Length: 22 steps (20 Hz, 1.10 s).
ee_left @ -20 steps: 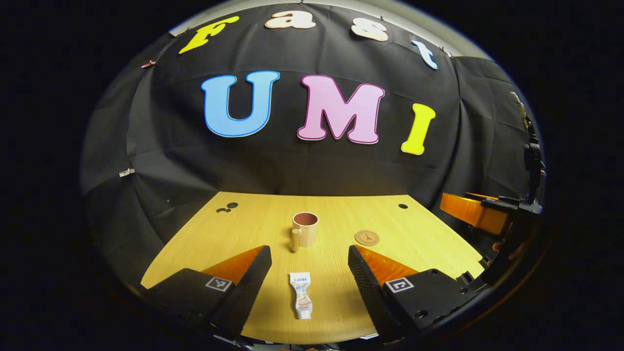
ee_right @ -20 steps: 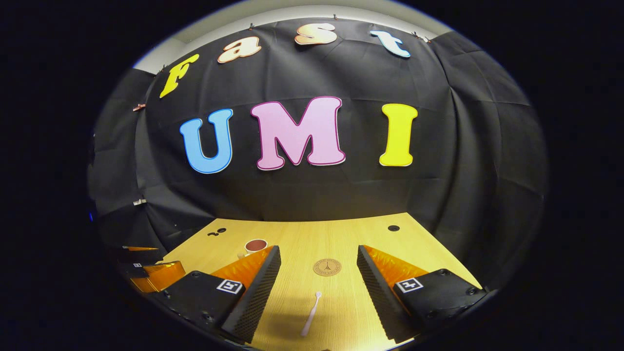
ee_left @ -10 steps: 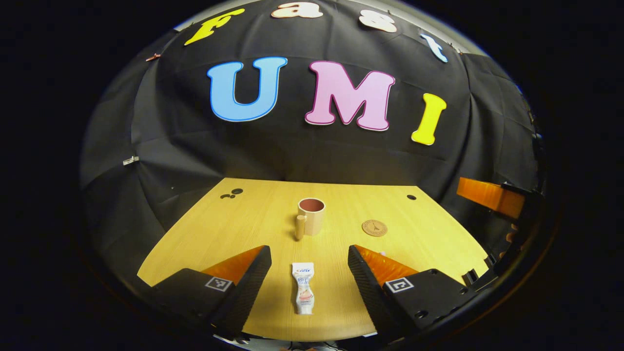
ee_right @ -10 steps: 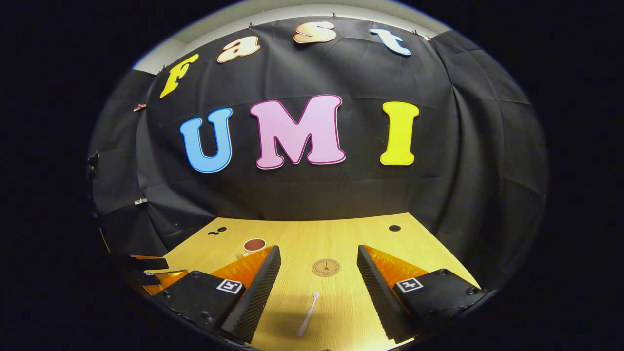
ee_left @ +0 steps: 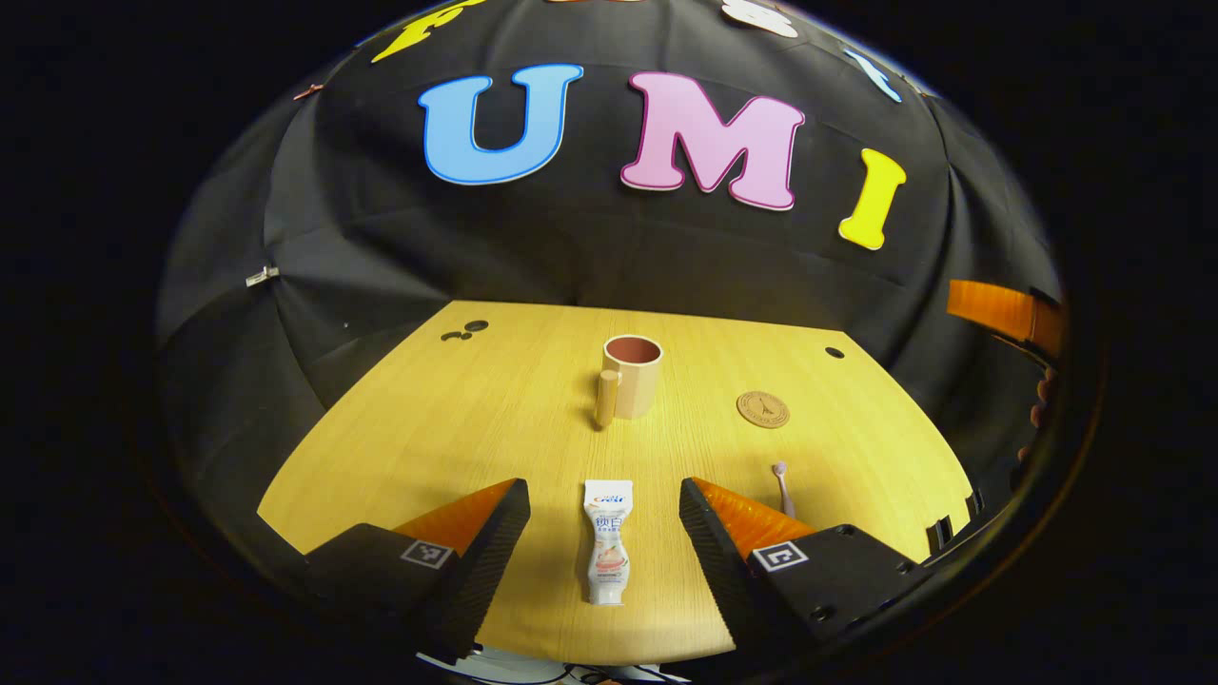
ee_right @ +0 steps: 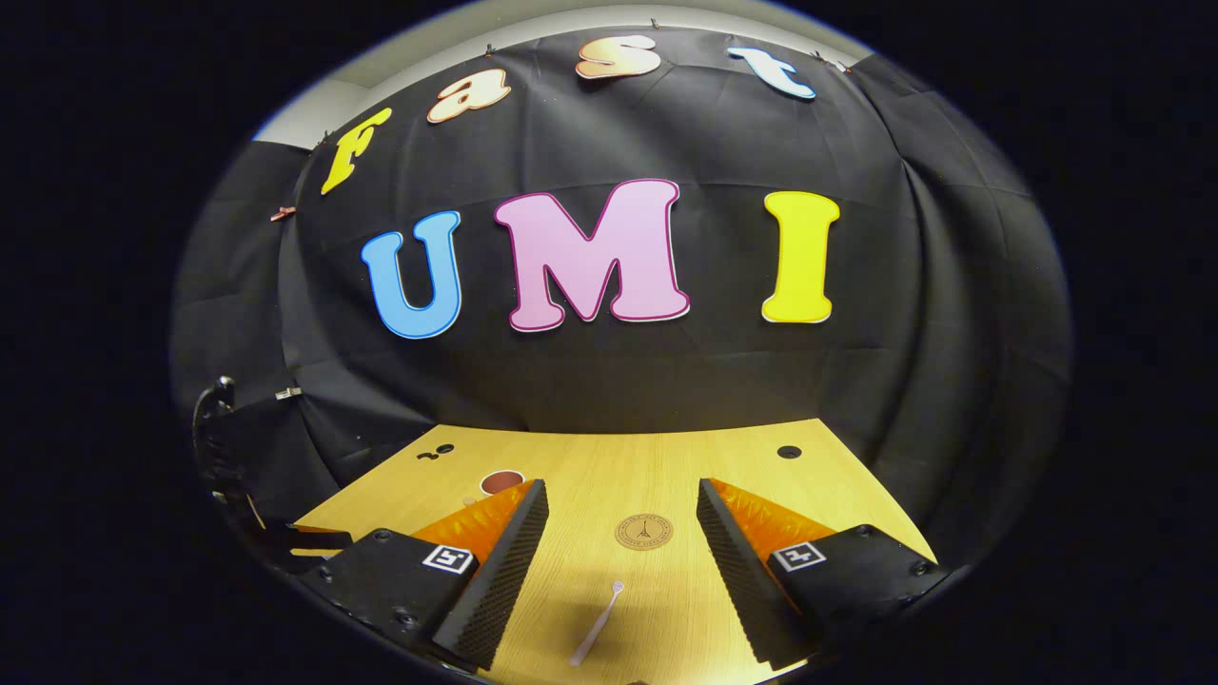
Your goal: Put the toothbrush and toothpaste on the desktop into the cup, then pick up the cup and place it on the coaster on the desktop.
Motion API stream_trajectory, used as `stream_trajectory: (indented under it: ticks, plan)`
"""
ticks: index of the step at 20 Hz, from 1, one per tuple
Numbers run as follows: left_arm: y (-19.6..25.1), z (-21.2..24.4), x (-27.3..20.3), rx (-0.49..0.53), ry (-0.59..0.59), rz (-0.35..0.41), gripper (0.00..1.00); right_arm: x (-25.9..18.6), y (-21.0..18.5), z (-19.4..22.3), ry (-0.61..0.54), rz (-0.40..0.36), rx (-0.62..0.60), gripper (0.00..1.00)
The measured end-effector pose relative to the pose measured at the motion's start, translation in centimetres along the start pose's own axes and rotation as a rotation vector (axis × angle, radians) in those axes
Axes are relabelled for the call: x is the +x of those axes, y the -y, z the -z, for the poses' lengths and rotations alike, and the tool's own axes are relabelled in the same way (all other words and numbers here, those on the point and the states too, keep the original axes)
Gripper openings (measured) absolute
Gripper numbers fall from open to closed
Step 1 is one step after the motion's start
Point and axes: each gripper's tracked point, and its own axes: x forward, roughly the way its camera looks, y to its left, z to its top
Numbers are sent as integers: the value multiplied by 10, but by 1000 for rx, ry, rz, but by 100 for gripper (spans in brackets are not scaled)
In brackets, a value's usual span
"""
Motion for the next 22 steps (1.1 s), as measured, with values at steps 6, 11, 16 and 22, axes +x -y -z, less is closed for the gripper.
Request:
stream_trajectory:
  ticks: [6, 11, 16, 22]
  plan:
    - [6, 35, 52, 4, -118, -17, 98, 15, 20, 22, -74, -28, 4, 97]
    - [5, 59, 89, 15, -224, -35, 98, 25, 32, 33, -106, -66, 10, 99]
    - [0, 83, 97, 22, -313, -68, 99, 39, 46, 47, -140, -62, 45, 99]
    - [-4, 113, 100, 35, -392, -46, 87, 34, 33, 71, -200, -55, 5, 99]
